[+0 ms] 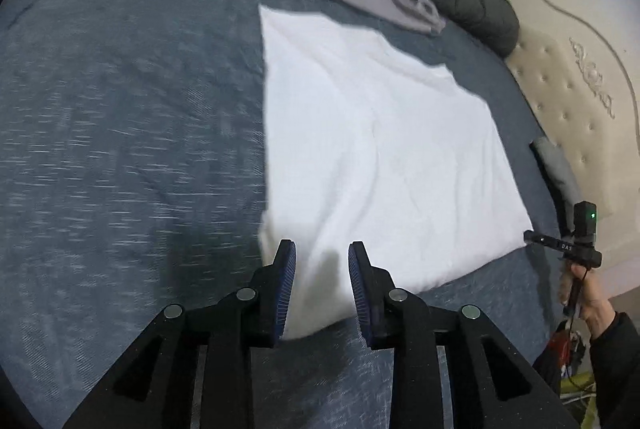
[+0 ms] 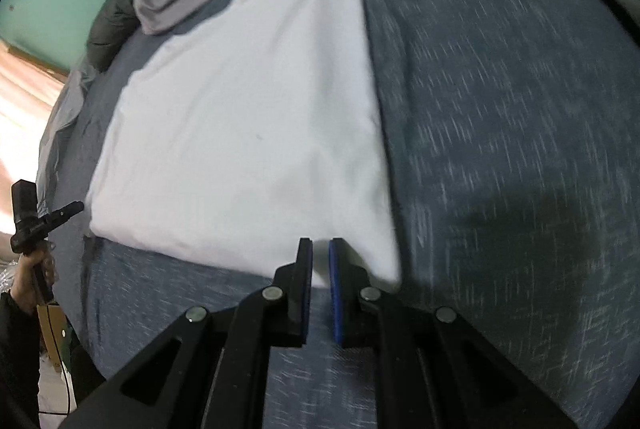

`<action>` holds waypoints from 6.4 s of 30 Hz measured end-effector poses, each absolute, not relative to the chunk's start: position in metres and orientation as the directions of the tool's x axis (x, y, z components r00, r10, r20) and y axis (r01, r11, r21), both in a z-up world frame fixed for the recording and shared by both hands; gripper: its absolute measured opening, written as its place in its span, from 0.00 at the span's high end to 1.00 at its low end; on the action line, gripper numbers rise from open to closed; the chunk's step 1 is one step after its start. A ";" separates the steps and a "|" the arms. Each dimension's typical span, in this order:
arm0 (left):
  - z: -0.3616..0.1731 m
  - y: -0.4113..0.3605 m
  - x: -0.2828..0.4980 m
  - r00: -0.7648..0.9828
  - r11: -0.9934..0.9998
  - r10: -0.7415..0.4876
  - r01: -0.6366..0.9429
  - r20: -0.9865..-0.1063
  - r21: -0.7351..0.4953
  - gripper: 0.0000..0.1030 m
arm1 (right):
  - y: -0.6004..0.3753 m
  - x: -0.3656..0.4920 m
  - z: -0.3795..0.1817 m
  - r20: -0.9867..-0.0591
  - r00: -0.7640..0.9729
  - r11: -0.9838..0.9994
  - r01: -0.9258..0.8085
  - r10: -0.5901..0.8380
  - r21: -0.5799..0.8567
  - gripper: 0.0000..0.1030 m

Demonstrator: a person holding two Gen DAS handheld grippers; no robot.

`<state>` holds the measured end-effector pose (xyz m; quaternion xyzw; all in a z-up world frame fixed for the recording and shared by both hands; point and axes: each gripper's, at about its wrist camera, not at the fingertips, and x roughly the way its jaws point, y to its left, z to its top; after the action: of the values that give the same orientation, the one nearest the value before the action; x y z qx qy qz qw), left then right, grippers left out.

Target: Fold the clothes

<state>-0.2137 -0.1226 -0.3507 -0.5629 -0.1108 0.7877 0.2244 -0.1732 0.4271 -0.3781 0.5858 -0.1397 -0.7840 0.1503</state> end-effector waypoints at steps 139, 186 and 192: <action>-0.369 -0.173 -0.161 -0.466 -0.836 0.495 -0.024 -0.733 -0.549 0.34 | 0.291 -0.122 -0.309 -0.872 -0.318 -0.928 0.124 -0.371 0.350 0.96; -0.232 0.172 -0.206 -0.276 -0.673 0.713 -0.527 -0.644 -0.519 0.92 | 0.491 -0.097 -0.296 -0.774 -0.486 -0.869 -0.059 -0.405 0.492 0.96; -0.304 0.260 -0.201 -0.120 -0.680 0.656 -0.523 -0.745 -0.514 0.91 | 0.494 -0.099 -0.303 -0.775 -0.459 -0.858 -0.050 -0.435 0.511 0.96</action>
<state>-0.2012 0.2599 -0.3043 -0.5325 -0.0623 0.7459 0.3953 -0.0992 0.4943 -0.3034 0.5069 -0.2389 -0.8199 0.1174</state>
